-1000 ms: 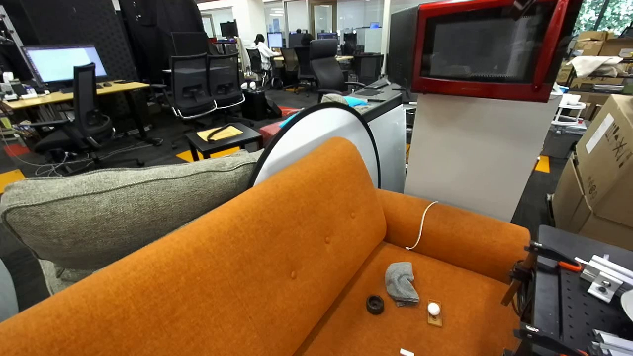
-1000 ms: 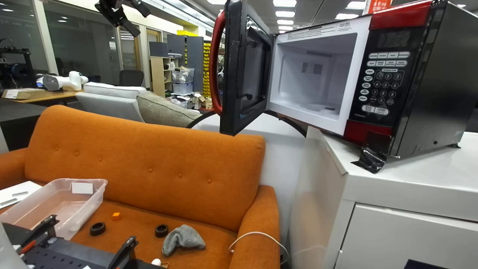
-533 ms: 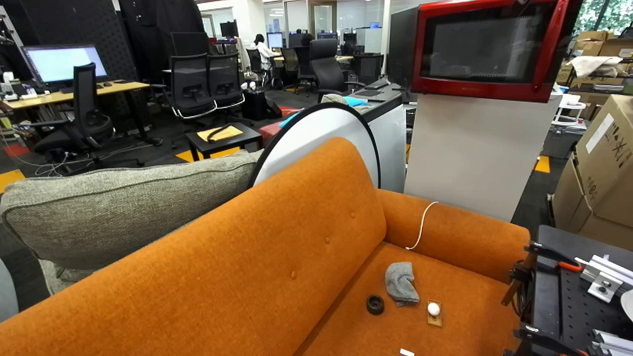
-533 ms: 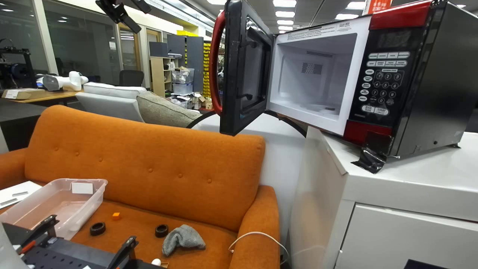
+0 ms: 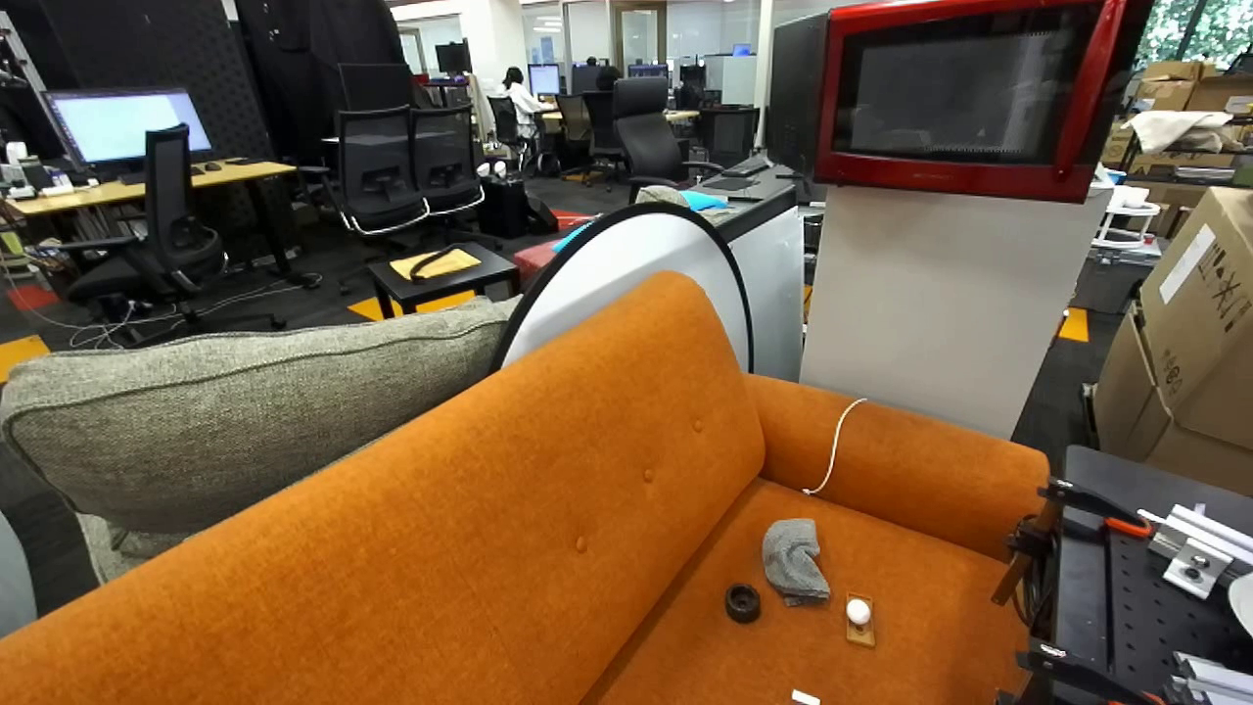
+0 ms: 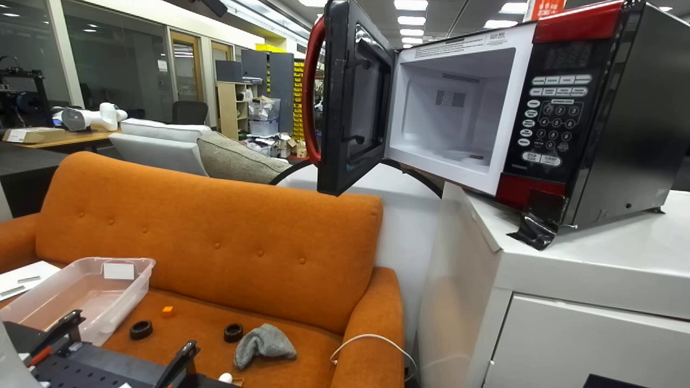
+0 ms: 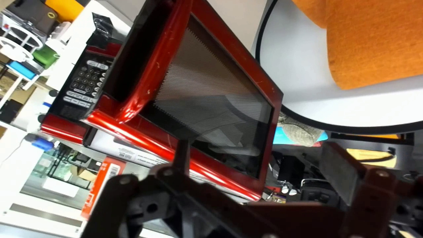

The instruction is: Remove the bottle from the top of the microwave and put it in the box on the couch

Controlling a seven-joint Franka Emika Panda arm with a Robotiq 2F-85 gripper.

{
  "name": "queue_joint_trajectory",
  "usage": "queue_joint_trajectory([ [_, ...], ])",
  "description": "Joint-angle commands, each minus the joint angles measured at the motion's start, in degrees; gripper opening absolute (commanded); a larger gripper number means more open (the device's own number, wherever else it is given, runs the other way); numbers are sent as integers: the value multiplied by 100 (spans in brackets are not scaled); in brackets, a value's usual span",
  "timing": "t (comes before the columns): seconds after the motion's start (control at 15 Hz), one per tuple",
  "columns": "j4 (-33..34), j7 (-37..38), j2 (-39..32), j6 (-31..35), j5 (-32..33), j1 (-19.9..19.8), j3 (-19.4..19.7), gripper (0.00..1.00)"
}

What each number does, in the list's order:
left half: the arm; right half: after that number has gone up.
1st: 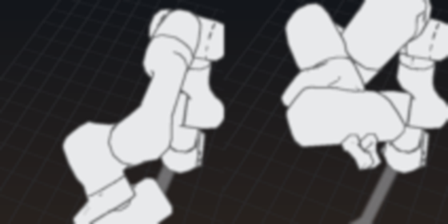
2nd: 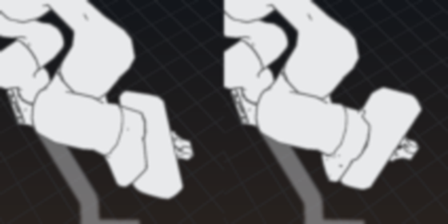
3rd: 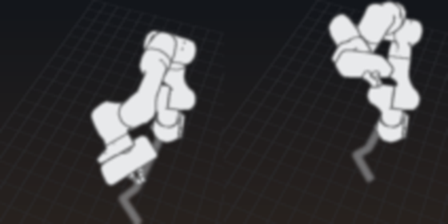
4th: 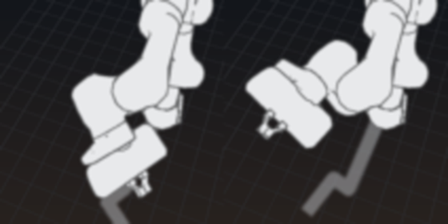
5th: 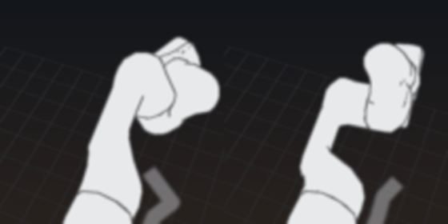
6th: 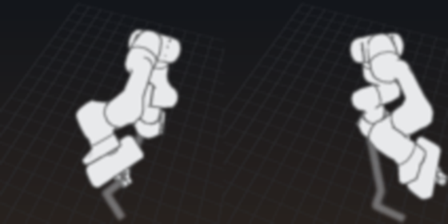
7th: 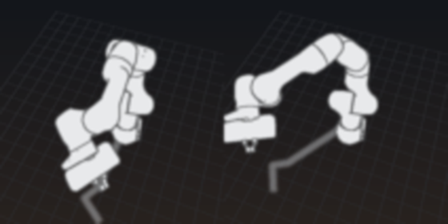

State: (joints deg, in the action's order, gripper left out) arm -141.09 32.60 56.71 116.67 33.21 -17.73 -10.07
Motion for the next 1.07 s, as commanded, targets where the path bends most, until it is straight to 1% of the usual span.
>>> queue_joint_trajectory([
  [0.0, 166, 414, -227, 166, 290, -364, 47, 100],
  [0.13, 195, 652, -297, 139, 411, -464, 102, 100],
  [0.2, 75, 482, -135, 29, 334, -237, 157, 100],
  [0.4, 114, 631, -211, 22, 377, -281, 176, 100],
  [0.8, 125, 636, -211, 22, 377, -281, 176, 100],
  [1.0, 247, 1119, -403, 204, 688, -612, 243, 100],
])
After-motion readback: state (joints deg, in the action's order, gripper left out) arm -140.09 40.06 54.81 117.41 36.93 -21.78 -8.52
